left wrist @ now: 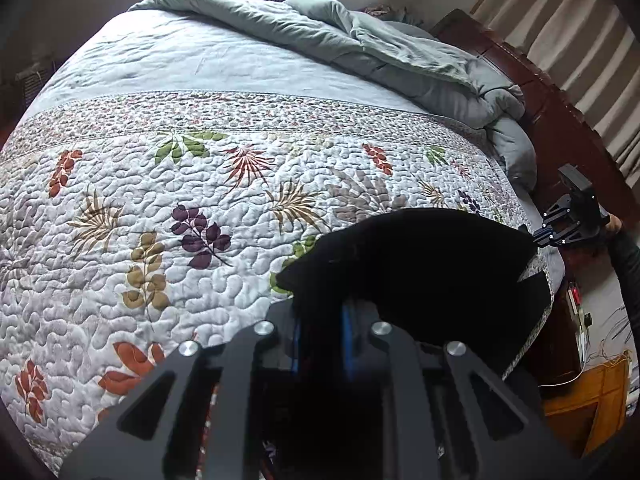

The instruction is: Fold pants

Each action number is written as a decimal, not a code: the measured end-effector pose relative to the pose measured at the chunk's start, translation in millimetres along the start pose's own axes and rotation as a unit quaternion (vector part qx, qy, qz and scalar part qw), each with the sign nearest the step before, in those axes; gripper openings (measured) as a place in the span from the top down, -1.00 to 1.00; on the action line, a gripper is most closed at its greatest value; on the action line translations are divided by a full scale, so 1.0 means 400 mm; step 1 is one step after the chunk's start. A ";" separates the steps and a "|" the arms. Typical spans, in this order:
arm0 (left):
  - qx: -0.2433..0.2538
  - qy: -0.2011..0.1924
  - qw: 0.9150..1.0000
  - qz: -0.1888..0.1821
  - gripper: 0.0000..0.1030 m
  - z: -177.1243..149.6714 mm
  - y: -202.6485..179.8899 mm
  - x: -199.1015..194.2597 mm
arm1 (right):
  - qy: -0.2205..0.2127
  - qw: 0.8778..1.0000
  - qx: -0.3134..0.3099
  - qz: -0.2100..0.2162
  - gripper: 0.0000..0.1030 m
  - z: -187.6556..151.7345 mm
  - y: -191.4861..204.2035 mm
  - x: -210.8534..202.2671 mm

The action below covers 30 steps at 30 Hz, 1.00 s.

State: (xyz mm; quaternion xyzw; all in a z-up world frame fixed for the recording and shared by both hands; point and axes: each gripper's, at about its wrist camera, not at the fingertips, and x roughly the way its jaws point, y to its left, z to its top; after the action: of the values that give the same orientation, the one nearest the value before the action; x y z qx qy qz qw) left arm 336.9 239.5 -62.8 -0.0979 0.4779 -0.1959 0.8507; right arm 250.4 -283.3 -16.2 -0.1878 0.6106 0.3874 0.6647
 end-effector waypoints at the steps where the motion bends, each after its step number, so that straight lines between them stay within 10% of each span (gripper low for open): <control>1: 0.007 -0.005 1.000 -0.001 0.73 -0.022 -0.015 -0.022 | -0.006 1.000 0.001 -0.005 0.89 -0.018 0.020 -0.010; 16: 0.023 -0.019 1.000 0.008 0.66 -0.354 -0.038 -0.091 | -0.087 0.979 0.006 -0.183 0.83 -0.293 0.357 0.124; 22: 0.026 0.001 1.000 0.018 0.62 -0.468 -0.020 -0.056 | -0.072 0.946 -0.064 -0.311 0.80 -0.344 0.486 0.253; 30: 0.003 0.041 0.998 0.038 0.57 -0.594 0.027 0.005 | -0.032 0.933 -0.090 -0.348 0.76 -0.389 0.534 0.416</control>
State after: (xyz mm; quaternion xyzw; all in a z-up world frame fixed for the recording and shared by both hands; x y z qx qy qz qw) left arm 138.1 253.2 -192.8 -0.0695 0.5156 -0.1688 0.8371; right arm -19.9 -213.7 -156.4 -0.4350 0.4476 0.1912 0.7575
